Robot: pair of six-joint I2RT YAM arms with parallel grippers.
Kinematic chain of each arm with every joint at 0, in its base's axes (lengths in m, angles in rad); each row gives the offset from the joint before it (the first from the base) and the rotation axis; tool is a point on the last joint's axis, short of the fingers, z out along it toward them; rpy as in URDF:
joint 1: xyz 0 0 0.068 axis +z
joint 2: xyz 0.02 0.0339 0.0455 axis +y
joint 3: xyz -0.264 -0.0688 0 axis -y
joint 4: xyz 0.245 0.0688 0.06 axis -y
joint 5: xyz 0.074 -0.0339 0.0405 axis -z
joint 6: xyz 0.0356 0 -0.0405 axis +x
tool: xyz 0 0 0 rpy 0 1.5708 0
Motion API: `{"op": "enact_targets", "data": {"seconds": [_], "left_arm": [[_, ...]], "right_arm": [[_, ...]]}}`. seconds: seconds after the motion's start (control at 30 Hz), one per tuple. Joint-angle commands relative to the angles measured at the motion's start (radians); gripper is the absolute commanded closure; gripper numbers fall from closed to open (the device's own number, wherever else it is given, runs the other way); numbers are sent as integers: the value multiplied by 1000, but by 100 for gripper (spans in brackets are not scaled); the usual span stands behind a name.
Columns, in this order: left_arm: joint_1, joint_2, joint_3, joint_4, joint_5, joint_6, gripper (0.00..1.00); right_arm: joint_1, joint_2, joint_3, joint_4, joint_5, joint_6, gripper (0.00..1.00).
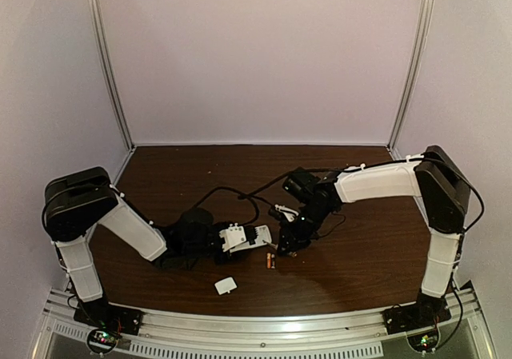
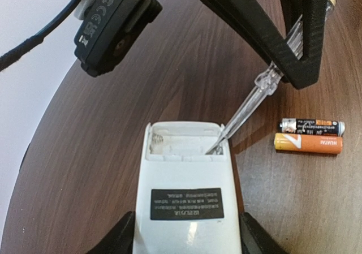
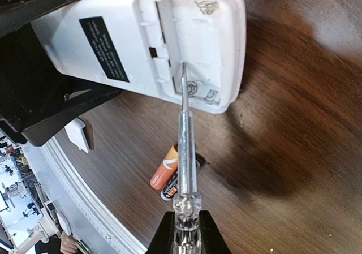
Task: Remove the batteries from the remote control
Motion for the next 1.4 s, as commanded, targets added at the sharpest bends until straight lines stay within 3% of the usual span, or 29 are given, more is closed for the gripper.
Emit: {"op": "enact_targets", "data": {"seconds": [0.0, 0.67, 0.83, 1.37], "left_arm": [[-18, 6, 26, 103, 62, 12, 100], [-18, -15, 17, 149, 58, -59, 100], [-18, -20, 17, 172, 39, -96, 100], [-18, -140, 72, 33, -31, -340, 100]], "right_arm": [[11, -52, -24, 102, 28, 21, 100], [45, -392, -133, 105, 163, 97, 100], [50, -495, -168, 119, 289, 112, 100], [65, -783, -359, 416, 561, 120, 100]]}}
